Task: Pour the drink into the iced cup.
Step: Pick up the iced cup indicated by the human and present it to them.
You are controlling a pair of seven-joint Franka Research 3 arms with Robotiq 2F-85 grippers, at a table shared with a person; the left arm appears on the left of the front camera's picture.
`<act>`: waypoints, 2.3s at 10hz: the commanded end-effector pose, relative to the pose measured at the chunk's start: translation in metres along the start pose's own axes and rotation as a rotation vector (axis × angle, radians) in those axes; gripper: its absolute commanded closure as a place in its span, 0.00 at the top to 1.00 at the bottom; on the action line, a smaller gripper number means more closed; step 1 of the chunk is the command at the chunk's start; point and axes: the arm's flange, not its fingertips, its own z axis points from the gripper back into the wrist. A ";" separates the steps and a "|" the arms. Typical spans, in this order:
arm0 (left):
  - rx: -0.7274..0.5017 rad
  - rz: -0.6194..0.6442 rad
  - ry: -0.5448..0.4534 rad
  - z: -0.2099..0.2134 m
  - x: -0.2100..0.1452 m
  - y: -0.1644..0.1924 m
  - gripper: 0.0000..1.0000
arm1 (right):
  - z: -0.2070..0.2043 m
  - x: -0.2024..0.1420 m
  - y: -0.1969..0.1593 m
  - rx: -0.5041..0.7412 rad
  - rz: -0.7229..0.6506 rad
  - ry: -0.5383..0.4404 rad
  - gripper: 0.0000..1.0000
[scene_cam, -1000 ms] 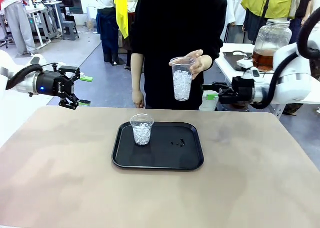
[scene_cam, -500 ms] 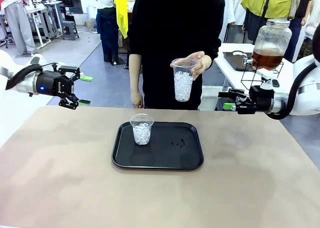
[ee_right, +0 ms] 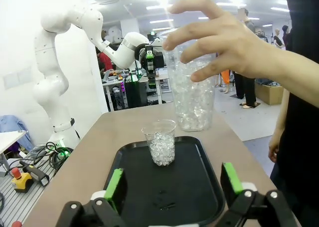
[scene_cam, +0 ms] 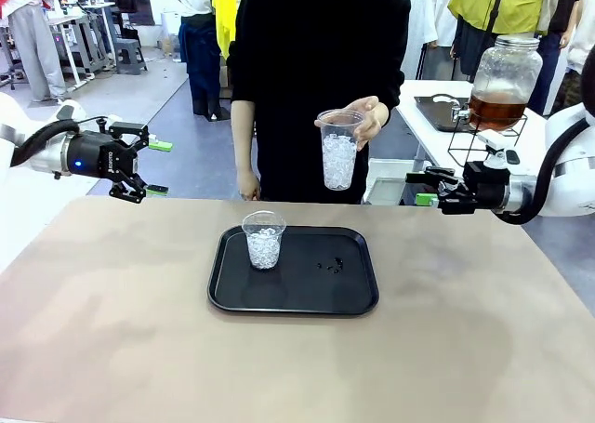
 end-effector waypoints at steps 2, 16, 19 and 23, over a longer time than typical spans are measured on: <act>0.003 -0.003 -0.005 0.000 -0.002 -0.002 1.00 | 0.000 0.003 -0.002 0.001 0.007 0.000 1.00; 0.003 -0.003 -0.005 0.000 -0.002 -0.002 1.00 | 0.000 0.003 -0.002 0.001 0.007 0.000 1.00; 0.003 -0.003 -0.005 0.000 -0.002 -0.002 1.00 | 0.000 0.003 -0.002 0.001 0.007 0.000 1.00; 0.003 -0.003 -0.005 0.000 -0.002 -0.002 1.00 | 0.000 0.003 -0.002 0.001 0.007 0.000 1.00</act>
